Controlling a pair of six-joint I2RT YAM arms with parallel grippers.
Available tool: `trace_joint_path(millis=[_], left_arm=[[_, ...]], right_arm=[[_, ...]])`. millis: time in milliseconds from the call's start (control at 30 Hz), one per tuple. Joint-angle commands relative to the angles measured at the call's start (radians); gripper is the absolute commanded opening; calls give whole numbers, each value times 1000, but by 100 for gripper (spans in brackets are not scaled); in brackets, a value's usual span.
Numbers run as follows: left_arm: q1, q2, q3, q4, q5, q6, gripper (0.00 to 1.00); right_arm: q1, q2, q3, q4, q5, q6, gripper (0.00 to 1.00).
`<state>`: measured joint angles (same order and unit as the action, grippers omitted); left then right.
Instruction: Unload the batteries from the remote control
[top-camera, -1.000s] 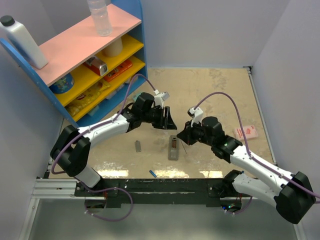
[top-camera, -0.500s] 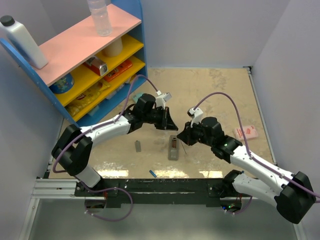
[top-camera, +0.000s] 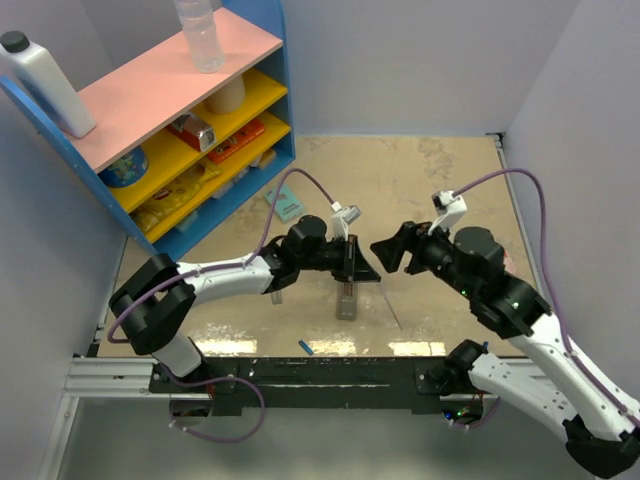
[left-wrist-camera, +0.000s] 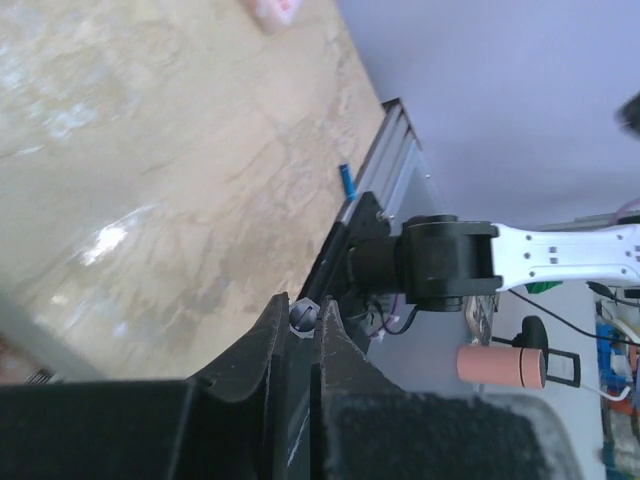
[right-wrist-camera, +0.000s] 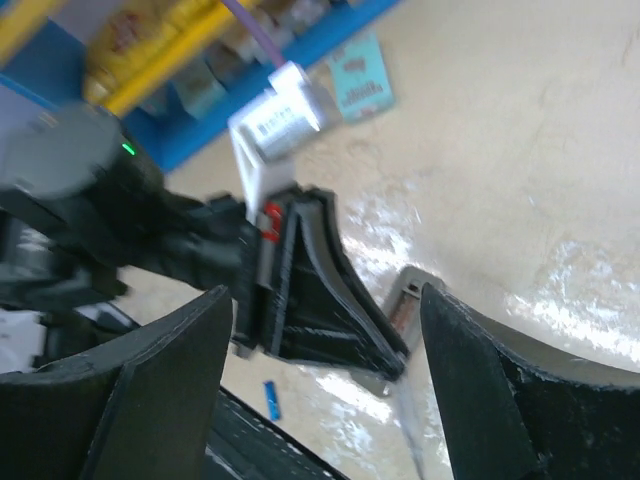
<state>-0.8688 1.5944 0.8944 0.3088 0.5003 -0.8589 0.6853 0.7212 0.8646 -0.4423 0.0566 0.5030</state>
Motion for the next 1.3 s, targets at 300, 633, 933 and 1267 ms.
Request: trace_joint_path(millis=[300, 633, 933, 1267], left_arm=[[-272, 281, 144, 648, -292, -98, 0], [-387, 534, 350, 705, -450, -3, 0], [-421, 668, 460, 694, -425, 38, 0], [-447, 737, 551, 633, -445, 129, 0]], right_arm=[[0, -82, 249, -110, 12, 22, 82], [0, -74, 326, -133, 2, 2, 82], [0, -86, 330, -156, 20, -21, 82], [2, -75, 330, -176, 41, -41, 82]])
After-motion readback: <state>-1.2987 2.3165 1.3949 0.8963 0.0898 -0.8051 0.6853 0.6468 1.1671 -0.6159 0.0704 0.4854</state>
